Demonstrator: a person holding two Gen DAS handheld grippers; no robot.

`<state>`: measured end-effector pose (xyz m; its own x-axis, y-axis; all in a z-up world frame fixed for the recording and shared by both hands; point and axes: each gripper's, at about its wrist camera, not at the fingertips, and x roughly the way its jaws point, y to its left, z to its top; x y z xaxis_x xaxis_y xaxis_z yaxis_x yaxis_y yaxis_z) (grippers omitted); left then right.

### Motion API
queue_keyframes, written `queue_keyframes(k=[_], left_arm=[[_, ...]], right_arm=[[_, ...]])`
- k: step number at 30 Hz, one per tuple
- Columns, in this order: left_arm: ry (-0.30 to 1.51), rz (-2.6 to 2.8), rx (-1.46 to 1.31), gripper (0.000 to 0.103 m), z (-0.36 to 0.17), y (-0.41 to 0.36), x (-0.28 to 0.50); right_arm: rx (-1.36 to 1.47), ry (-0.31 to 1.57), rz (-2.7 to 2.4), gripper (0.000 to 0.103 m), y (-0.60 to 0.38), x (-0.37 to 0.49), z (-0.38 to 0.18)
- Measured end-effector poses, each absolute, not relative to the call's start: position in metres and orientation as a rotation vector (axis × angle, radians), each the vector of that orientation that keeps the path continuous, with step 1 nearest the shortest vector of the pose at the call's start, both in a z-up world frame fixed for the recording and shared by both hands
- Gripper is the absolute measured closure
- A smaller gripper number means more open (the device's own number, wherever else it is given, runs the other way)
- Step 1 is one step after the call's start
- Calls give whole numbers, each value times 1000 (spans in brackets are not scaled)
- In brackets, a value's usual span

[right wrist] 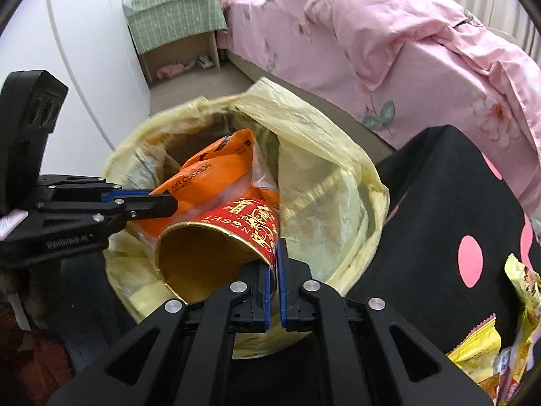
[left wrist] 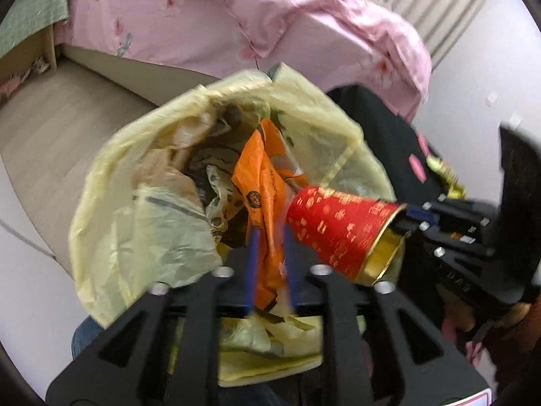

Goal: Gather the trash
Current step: 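Carry the orange bag and red cup to the yellow trash bag and release both, then grasp the yellow snack wrapper with the left tool while the right tool grasps the milk carton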

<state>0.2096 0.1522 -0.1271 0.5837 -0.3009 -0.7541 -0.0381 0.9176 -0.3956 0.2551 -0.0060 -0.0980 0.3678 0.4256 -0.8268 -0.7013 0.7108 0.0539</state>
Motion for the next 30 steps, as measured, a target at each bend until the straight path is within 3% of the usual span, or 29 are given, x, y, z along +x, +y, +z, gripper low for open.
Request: queue_keyframes(k=[1, 3, 5, 8, 15, 27, 30], left_arm=[[924, -151, -409, 69, -122, 158, 206], [893, -120, -408, 62, -113, 164, 202], [864, -81, -401, 52, -104, 171, 196], [829, -38, -401, 51, -94, 177, 190], [767, -52, -381, 50, -74, 164, 177], [774, -440, -239, 50, -64, 32, 176], [810, -547, -196, 50, -66, -7, 173]], right_arm=[[-330, 949, 749, 95, -5, 255, -97], [-349, 955, 756, 92, -4, 252, -96], [-373, 948, 752, 75, -4, 246, -94], [-376, 924, 774, 60, -9, 233, -87], [-278, 814, 693, 60, -59, 204, -50], [-161, 596, 272, 58, -238, 135, -1], [-95, 610, 217, 49, -283, 118, -7]])
